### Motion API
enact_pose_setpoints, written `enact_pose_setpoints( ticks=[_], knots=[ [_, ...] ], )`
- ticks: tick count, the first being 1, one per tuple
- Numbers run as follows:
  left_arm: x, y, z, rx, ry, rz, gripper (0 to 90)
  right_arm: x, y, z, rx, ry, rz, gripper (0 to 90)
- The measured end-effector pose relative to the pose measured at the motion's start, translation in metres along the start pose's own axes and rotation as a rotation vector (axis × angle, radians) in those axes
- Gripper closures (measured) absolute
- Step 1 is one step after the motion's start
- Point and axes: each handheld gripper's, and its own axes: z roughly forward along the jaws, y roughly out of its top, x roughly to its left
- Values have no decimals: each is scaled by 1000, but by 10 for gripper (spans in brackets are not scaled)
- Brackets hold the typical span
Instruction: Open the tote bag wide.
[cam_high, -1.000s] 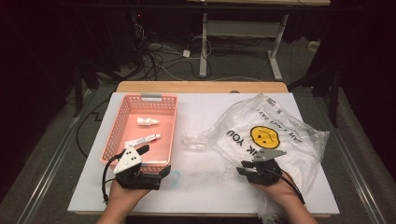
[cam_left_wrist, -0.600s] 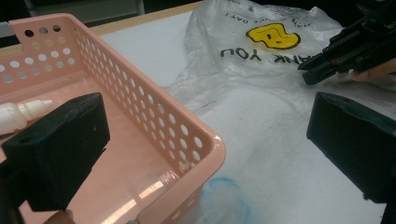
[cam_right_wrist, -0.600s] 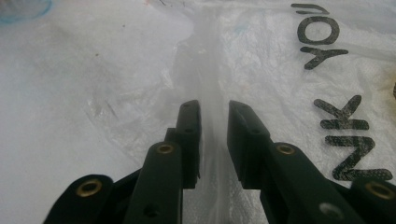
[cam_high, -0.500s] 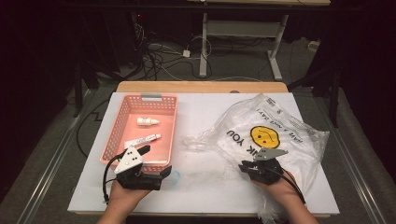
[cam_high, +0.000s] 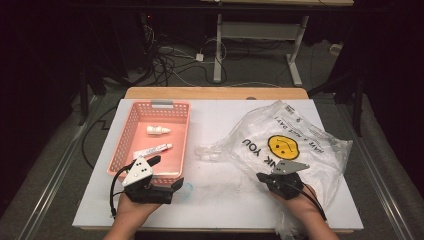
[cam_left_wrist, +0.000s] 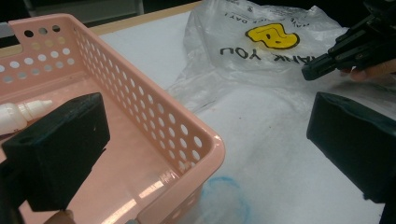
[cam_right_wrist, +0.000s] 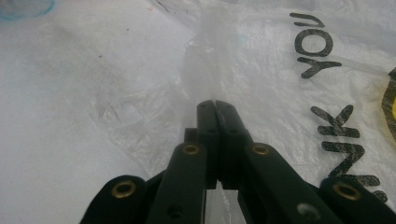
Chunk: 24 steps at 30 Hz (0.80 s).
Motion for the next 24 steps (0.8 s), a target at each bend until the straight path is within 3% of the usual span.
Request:
enact_pose_setpoints(
  ticks=[8, 14, 18, 24],
  knots=[
    [0, 0, 0, -1, 1, -3, 0, -4, 6, -12, -90, -13, 52, 900],
    [0, 0, 1, 0, 0, -5, 0, -5, 14, -21, -141, -37, 50, 900],
    [1, 0, 2, 0, 1, -6, 0, -7, 28, -28, -192, -57, 55, 900],
    [1, 0, 3, -1, 1, -8, 0, -15, 41, -29, -219, -72, 59, 900]
  ],
)
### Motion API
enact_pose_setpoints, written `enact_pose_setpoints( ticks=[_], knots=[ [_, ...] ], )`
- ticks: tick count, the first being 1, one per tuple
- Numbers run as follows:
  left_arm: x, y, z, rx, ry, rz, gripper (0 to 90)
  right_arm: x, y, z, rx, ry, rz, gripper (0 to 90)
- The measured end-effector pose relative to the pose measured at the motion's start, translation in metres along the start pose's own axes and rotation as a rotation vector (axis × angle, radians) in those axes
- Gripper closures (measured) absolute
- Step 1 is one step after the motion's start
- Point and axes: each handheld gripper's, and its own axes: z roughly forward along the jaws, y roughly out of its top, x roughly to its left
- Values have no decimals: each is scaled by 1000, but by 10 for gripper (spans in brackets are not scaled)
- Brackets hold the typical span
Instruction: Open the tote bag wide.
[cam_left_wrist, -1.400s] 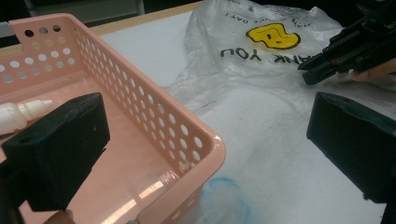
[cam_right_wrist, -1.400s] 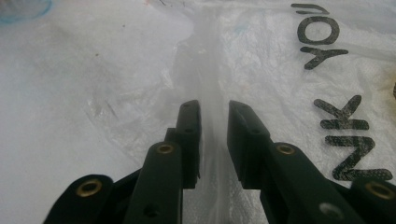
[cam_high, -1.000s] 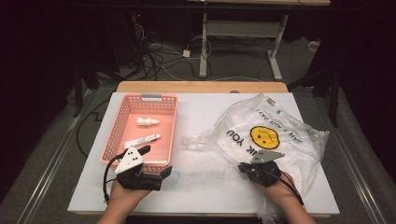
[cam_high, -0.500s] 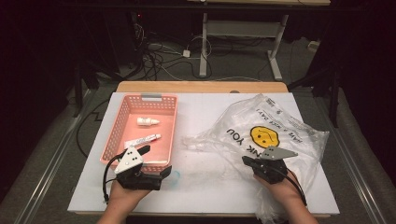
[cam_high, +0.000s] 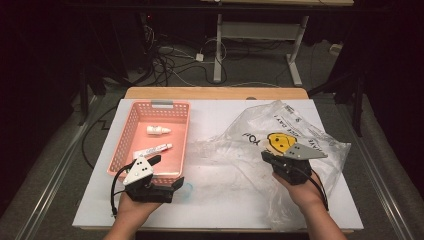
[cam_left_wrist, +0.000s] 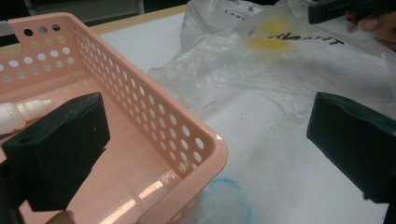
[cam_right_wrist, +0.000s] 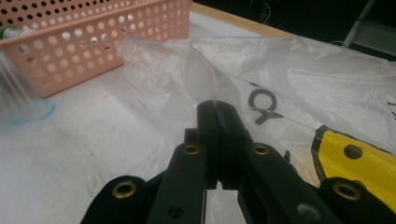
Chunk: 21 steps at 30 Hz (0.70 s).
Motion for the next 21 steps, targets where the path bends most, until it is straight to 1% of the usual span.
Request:
enact_pose_setpoints(
  ticks=[3, 4, 7, 8, 9, 10, 13, 15, 18, 19, 21],
  knots=[
    [0, 0, 1, 1, -1, 1, 0, -3, 5, 6, -5, -2, -3, 900],
    [0, 0, 2, 2, -2, 0, 0, -4, 7, 10, -5, -10, -6, 900],
    [1, 0, 3, 8, -1, 1, 0, -5, 8, 13, -16, -5, 2, 900],
    [1, 0, 3, 9, 0, 0, 0, -5, 8, 12, -35, -6, 12, 900],
    [1, 0, 3, 12, 2, 0, 0, -5, 8, 12, -35, -6, 12, 900],
    [1, 0, 3, 15, 5, -2, 0, -5, 8, 10, -51, -1, 20, 900],
    [2, 0, 4, 18, 12, -7, 0, -5, 8, 8, -59, -3, 16, 900],
    [3, 0, 4, 24, 15, -9, 0, -6, 8, 5, -76, 6, 39, 900],
    [5, 0, 3, 36, 21, -14, 0, -6, 9, 1, -98, -3, 46, 900],
    [6, 0, 2, 35, 30, -15, 0, -6, 10, -1, -111, -8, 53, 900],
    [7, 0, 1, 29, 41, -24, 0, -6, 11, -4, -120, -12, 53, 900]
  ],
)
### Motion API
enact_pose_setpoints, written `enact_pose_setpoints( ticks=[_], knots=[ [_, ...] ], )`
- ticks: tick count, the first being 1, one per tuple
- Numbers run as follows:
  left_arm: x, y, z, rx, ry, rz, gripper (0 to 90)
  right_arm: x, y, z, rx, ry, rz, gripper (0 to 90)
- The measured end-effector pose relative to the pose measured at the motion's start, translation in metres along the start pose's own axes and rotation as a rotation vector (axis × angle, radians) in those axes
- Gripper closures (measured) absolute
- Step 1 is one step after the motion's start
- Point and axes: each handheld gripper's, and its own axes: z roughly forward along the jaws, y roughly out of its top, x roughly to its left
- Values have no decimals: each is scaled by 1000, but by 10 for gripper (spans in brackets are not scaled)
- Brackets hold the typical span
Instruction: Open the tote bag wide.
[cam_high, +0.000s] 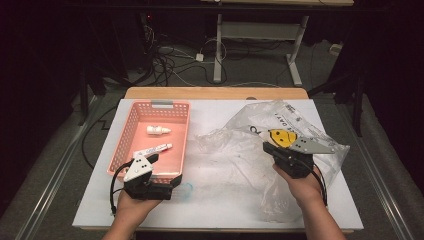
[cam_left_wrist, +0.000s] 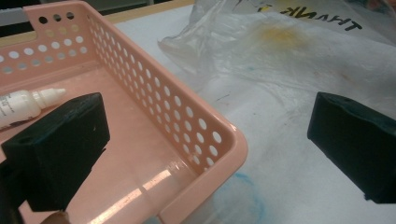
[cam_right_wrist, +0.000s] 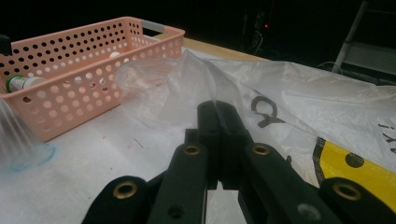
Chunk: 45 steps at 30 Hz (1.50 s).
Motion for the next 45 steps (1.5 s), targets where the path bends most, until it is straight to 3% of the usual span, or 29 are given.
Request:
enact_pose_setpoints(
  ticks=[17, 28, 37, 45],
  knots=[
    [22, -1, -12, -1, 37, -50, 0, 0, 16, -18, -97, 3, 10, 900],
    [47, -4, -29, 2, 112, -79, 0, 1, 20, -20, -114, 6, 10, 900],
    [71, -11, -44, -6, 175, -131, 0, 0, 21, -20, -121, 10, 9, 900],
    [81, -16, -47, -8, 191, -156, 0, 2, 21, -19, -118, 13, 12, 900]
  ],
)
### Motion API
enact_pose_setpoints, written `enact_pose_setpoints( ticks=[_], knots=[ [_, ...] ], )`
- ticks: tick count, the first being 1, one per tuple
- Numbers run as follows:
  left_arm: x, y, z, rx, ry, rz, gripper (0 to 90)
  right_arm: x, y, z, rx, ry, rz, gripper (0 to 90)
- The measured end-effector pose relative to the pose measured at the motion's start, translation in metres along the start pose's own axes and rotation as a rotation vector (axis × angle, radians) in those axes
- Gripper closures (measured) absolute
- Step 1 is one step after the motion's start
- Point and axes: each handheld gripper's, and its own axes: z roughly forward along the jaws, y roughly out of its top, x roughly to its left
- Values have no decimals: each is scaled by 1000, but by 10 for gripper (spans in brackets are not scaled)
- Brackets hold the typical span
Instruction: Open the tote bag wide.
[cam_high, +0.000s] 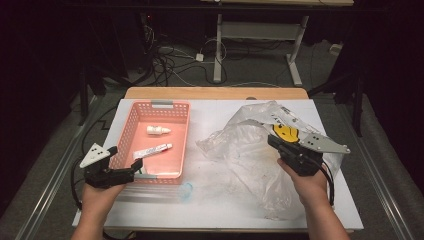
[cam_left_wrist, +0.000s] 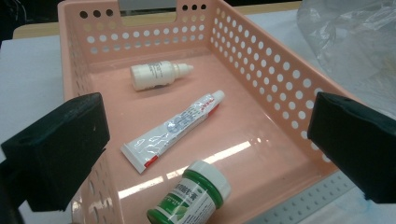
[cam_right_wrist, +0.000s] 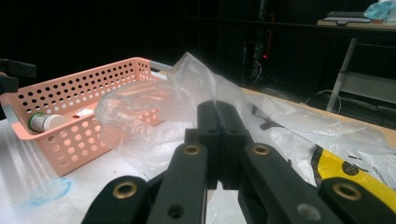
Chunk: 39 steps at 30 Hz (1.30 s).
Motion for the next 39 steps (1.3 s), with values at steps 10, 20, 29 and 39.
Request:
enact_pose_setpoints(
  ticks=[10, 20, 29, 39],
  knots=[
    [-3, 4, 3, -15, -71, 0, 225, -1, -1, 0, 1, 8, 4, 900],
    [-6, 30, 18, 64, -26, -35, 604, -4, -1, -2, -6, 7, 11, 900],
    [16, 49, 43, 180, -26, -79, 860, 1, 0, 0, -3, 17, 10, 900],
    [26, 70, 78, 367, 32, -85, 881, 0, -1, 1, -4, 23, 0, 900]
  ],
)
